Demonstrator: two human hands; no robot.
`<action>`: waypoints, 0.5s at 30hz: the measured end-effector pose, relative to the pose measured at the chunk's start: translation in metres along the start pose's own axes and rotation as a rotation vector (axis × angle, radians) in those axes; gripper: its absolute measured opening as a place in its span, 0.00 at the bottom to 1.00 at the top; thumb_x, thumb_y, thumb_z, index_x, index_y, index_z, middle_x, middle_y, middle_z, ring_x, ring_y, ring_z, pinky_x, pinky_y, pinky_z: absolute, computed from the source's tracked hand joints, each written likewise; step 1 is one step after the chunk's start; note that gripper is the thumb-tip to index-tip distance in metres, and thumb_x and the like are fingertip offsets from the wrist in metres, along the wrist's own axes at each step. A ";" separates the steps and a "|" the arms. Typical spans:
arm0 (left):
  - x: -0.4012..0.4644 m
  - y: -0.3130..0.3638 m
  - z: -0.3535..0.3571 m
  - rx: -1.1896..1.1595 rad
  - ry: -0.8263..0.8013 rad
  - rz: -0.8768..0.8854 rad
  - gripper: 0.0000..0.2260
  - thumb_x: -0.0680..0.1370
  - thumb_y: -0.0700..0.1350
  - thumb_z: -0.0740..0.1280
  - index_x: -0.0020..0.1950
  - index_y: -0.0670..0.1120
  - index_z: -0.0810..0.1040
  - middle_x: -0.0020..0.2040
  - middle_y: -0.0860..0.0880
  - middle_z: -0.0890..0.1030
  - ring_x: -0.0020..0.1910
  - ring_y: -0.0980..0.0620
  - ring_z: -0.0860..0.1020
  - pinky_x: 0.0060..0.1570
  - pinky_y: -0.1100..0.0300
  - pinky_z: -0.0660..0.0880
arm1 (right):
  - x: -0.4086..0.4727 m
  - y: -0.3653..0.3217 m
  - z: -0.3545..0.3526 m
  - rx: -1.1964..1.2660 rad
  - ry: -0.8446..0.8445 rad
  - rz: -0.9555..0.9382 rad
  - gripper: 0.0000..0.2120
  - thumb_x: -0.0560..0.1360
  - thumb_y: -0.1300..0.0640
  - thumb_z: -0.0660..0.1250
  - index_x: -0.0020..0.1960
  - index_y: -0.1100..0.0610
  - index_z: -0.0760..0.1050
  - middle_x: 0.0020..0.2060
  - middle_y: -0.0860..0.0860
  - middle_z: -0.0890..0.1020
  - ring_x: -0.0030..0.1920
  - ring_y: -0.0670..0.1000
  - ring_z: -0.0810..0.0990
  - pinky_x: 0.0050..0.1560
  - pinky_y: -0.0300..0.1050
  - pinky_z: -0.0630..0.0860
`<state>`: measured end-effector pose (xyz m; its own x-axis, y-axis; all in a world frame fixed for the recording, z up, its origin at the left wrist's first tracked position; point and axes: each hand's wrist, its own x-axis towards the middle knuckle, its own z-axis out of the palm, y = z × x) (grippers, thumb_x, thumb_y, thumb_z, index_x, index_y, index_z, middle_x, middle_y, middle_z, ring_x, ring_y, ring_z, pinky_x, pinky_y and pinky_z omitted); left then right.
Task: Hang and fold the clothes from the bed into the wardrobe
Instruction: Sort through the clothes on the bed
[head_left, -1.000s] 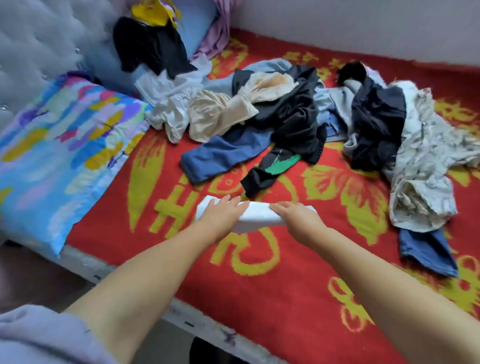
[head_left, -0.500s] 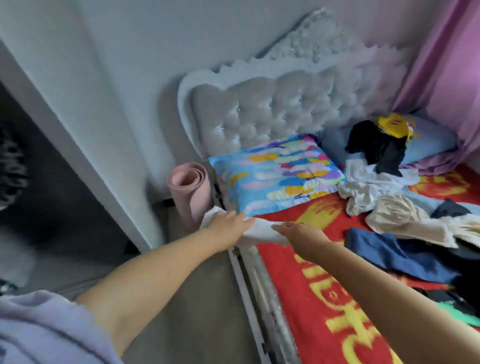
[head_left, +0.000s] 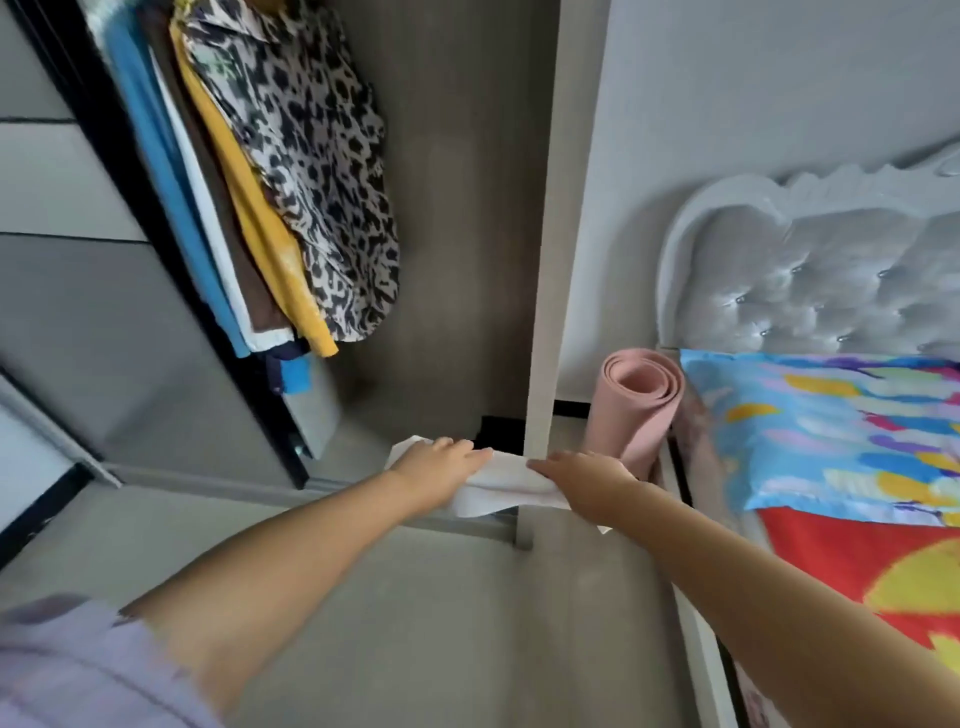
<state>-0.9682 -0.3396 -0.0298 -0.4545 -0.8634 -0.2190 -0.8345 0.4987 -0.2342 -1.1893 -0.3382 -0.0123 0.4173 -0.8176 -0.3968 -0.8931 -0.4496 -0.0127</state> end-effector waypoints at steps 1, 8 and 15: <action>-0.010 -0.017 0.010 -0.023 -0.016 -0.022 0.31 0.76 0.33 0.59 0.77 0.48 0.54 0.66 0.46 0.69 0.63 0.43 0.71 0.56 0.48 0.71 | 0.014 -0.017 -0.002 -0.011 -0.012 -0.028 0.32 0.76 0.65 0.57 0.75 0.43 0.57 0.66 0.51 0.70 0.64 0.59 0.72 0.61 0.57 0.73; -0.058 -0.099 0.071 -0.179 -0.128 -0.217 0.33 0.74 0.34 0.62 0.76 0.51 0.57 0.65 0.45 0.69 0.62 0.42 0.72 0.54 0.49 0.72 | 0.103 -0.102 -0.017 -0.116 -0.084 -0.214 0.32 0.79 0.65 0.57 0.77 0.44 0.54 0.70 0.51 0.68 0.68 0.57 0.70 0.63 0.52 0.71; -0.020 -0.175 0.109 -0.174 -0.188 -0.249 0.22 0.77 0.37 0.60 0.71 0.49 0.64 0.62 0.45 0.72 0.60 0.42 0.74 0.53 0.48 0.73 | 0.209 -0.119 -0.027 -0.098 -0.237 -0.264 0.36 0.73 0.64 0.65 0.76 0.45 0.57 0.69 0.51 0.71 0.67 0.55 0.71 0.51 0.43 0.67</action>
<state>-0.7790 -0.4018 -0.0877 -0.1784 -0.9199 -0.3494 -0.9604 0.2399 -0.1414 -0.9911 -0.4654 -0.0691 0.5705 -0.5680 -0.5932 -0.7346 -0.6759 -0.0593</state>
